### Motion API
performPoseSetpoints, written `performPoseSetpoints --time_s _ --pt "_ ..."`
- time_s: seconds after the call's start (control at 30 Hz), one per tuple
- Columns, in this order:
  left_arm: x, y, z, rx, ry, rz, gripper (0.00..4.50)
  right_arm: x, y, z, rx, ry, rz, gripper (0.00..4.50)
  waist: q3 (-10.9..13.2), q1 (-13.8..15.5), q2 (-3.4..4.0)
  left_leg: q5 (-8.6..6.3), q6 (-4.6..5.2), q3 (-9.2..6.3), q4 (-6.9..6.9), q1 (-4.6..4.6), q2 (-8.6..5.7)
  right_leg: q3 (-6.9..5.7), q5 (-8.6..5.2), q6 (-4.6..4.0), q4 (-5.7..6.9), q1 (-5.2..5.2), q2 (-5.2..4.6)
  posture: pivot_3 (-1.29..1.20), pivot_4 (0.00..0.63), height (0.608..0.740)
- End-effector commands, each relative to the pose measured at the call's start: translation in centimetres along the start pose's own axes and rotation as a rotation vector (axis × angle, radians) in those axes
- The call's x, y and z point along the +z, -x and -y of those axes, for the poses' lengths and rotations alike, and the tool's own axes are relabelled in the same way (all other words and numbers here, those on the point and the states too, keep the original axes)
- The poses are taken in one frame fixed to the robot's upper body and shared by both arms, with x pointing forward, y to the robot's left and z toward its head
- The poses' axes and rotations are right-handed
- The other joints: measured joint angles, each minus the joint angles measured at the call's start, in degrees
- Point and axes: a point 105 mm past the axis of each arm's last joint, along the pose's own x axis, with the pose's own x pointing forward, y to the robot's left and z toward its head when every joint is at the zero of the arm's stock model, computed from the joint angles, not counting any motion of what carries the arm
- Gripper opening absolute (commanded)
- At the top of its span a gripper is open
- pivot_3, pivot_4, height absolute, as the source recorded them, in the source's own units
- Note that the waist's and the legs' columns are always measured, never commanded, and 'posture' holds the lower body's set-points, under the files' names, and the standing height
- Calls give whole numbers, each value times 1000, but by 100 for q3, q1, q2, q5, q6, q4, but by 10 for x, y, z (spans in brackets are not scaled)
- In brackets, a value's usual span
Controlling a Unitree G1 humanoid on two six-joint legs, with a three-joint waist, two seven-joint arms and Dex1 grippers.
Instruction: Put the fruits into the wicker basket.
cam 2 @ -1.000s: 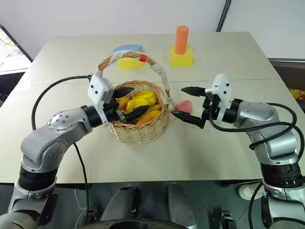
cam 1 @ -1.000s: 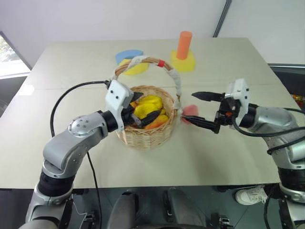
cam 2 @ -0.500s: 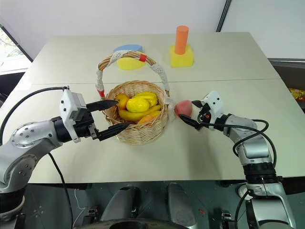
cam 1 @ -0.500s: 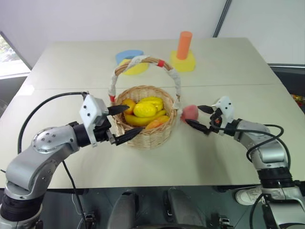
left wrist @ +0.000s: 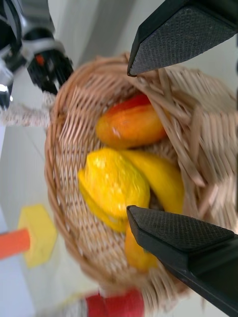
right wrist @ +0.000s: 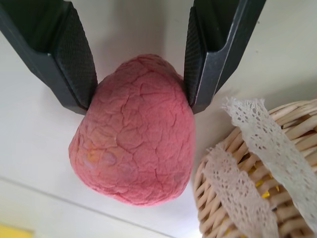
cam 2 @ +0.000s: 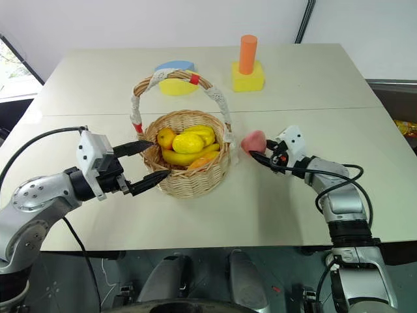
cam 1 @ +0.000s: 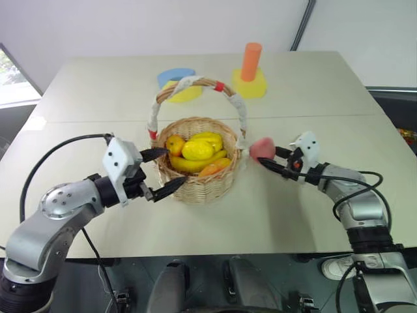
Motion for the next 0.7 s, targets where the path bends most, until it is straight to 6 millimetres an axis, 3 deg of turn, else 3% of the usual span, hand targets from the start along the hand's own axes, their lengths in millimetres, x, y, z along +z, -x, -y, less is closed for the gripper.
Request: performPoseSetpoints --time_s 0.03,0.2,0.3,0.47,0.6,0.7 --pt "3 11 -13 74 -36 38 4500 30 28 -11 97 78 63 2116 0 21 3 0 0 -1 0 -1 0 -1 0 0 -2 0 -1 0 150 740" --pt "-5 24 -23 106 -23 45 4500 58 57 -54 354 108 65 2116 1 -21 4 -3 4 0 -1 2 4 -1 0 0 -6 4 2 0 150 740" --pt "-7 26 -25 103 -14 50 4500 92 56 -90 498 116 142 2116 1 -42 5 -2 4 4 -1 13 14 1 0 0 -4 9 12 0 150 740" --pt "-4 24 -24 95 -10 76 4500 117 16 -112 458 198 193 2116 1 -27 1 -3 4 4 -3 49 21 -1 1 -3 -5 43 18 0 150 740" --pt "-4 22 -18 94 -7 80 4500 118 -18 -129 426 202 206 2116 1 -8 1 -2 4 5 -6 43 18 -1 1 -3 -11 39 13 0 150 740" --pt "-3 21 -15 98 -3 84 4500 119 -29 -137 418 198 216 2116 0 9 0 -2 3 2 -10 15 17 -2 1 -4 -17 13 9 0 150 740"
